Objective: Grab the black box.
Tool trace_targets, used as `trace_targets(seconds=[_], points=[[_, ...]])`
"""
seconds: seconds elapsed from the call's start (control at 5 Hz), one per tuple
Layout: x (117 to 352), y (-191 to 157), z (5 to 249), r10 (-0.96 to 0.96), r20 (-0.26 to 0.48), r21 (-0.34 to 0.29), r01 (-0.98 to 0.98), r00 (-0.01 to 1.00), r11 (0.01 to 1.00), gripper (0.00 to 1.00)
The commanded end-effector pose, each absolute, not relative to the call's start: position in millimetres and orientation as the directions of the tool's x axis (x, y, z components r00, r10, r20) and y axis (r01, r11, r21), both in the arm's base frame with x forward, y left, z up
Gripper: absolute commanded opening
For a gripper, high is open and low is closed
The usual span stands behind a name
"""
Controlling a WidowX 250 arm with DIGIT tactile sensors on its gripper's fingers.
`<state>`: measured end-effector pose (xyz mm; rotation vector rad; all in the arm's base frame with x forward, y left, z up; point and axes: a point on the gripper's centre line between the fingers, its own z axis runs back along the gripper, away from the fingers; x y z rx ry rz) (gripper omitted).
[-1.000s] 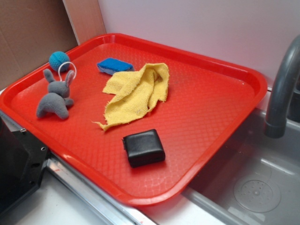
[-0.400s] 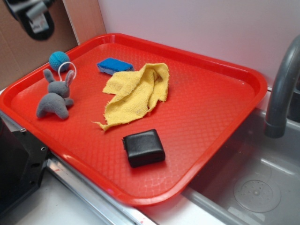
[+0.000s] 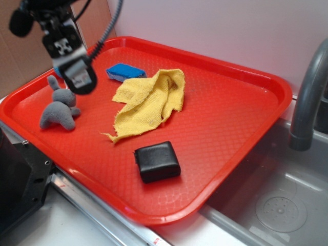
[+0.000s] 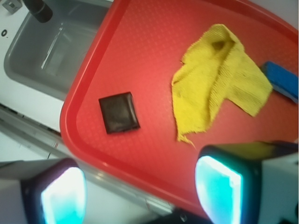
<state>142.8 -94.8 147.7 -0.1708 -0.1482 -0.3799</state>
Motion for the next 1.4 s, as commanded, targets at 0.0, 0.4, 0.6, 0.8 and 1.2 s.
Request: trace_targets(seconds=[0.0,0.4,0.6,0.8,1.2], points=[[162,-131,106,-0.447,0.19,-0.138,0.475,0.874,0.869,1.0],[172,-138,69,-0.477,0.133,-0.1,0.491,0.869,0.866,1.0],[173,-144,59,-0.498,0.123,-0.08,0.509,0.858,0.857,1.0],[171,-149,42,-0.538,0.095,-0.093,0.545,0.838,0.833,1.0],[169,-151,25,-0.537,0.062,-0.065,0.541,0.841,0.839,1.0]])
